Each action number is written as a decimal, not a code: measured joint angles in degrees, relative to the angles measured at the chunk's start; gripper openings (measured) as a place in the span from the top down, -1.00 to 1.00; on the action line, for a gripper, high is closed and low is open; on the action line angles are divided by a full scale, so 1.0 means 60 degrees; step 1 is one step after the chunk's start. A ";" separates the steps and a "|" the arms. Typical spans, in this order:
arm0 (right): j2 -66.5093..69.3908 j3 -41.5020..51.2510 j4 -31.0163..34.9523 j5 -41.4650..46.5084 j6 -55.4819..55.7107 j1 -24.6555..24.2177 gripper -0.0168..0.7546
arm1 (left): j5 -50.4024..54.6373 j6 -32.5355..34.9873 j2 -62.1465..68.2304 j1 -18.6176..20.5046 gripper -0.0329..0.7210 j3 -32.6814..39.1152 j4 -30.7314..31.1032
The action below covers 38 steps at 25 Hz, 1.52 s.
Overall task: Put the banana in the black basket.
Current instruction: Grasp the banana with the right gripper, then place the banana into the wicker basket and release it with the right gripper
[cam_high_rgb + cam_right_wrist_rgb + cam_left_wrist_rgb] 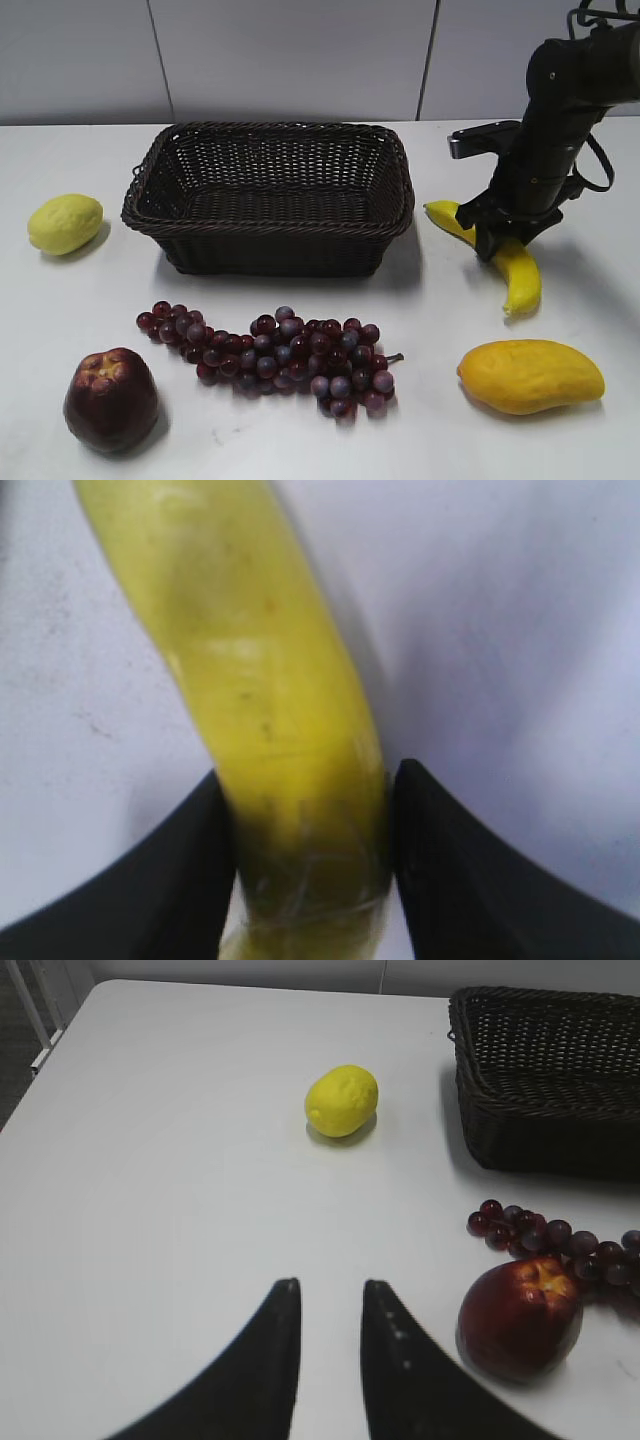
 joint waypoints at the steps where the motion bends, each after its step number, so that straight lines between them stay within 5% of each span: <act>1: 0.0000 0.0000 0.0010 0.0009 0.0000 0.0000 0.04 | 0.0000 0.0000 0.0000 0.0000 0.37 0.0000 0.0000; 9: 0.0000 -0.0529 0.0010 0.0881 0.0000 0.0000 0.06 | 0.0000 0.0000 0.0000 0.0000 0.37 0.0000 0.0000; 21: -0.0767 -0.4290 0.0589 0.3115 -0.0020 0.0138 0.06 | 0.0000 0.0000 0.0000 0.0000 0.37 0.0000 0.0000; 38: -0.0073 -0.5393 0.1233 0.1306 -0.1092 0.3114 0.06 | 0.0000 0.0000 0.0000 0.0000 0.37 0.0000 0.0000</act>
